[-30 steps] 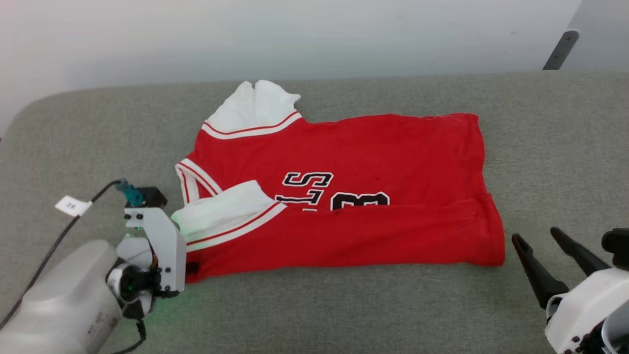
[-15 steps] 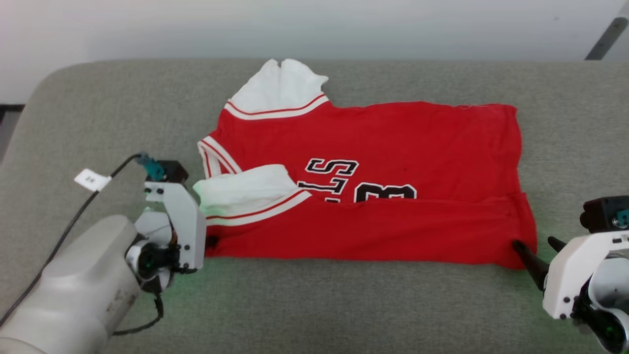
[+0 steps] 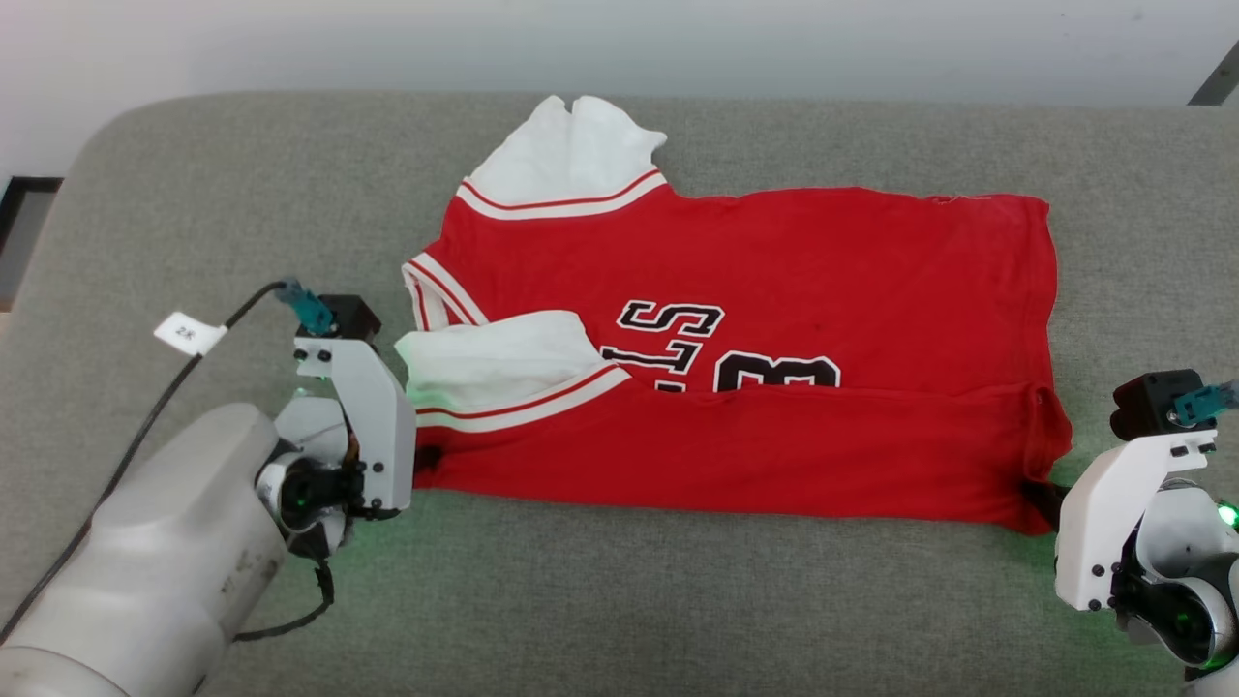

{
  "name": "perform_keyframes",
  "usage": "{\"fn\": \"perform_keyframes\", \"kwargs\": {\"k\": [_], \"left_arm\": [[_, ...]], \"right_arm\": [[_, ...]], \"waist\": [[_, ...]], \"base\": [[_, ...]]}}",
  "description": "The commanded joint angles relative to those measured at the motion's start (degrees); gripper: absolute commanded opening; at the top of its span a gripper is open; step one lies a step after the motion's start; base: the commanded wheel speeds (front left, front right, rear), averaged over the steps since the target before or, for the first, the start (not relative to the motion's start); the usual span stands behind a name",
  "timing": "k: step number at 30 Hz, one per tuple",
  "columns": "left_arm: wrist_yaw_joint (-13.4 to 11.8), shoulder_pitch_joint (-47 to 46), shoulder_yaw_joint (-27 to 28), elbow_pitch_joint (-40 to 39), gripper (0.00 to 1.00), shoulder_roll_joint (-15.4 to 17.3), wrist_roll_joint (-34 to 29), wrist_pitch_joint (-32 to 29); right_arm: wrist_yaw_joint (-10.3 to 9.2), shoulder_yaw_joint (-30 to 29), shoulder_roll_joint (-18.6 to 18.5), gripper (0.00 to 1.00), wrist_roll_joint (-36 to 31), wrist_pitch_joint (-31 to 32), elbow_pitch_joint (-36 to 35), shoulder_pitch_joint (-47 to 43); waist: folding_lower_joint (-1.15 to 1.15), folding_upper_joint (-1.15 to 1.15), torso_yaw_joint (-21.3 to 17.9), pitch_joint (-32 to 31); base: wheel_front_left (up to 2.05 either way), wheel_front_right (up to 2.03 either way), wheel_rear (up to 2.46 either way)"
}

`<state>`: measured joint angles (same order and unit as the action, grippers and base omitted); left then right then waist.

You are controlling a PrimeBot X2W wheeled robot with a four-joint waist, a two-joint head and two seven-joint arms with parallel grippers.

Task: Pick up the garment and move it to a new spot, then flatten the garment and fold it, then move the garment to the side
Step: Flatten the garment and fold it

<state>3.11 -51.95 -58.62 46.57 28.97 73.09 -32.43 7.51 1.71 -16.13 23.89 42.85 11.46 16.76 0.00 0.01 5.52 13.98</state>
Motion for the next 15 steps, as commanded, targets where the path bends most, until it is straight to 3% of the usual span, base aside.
{"fn": "perform_keyframes", "kwargs": {"k": [1, 15], "left_arm": [[-0.3, 1.0, -0.4, 1.3, 0.00, -0.1, 0.2, -0.4], [-3.1, 2.1, -0.3, -3.5, 0.00, 4.1, 2.3, -7.2]], "right_arm": [[-0.06, 0.6, -0.6, 0.00, 0.1, 0.1, 1.2, -0.2], [-0.06, 2.2, -6.5, 0.00, 4.5, 5.0, -4.3, -2.4]], "waist": [[0.00, -0.01, 0.0, -0.3], [0.00, -0.01, 0.9, -5.5]], "base": [[0.00, 0.00, 0.00], [0.00, 0.00, 0.00]]}}
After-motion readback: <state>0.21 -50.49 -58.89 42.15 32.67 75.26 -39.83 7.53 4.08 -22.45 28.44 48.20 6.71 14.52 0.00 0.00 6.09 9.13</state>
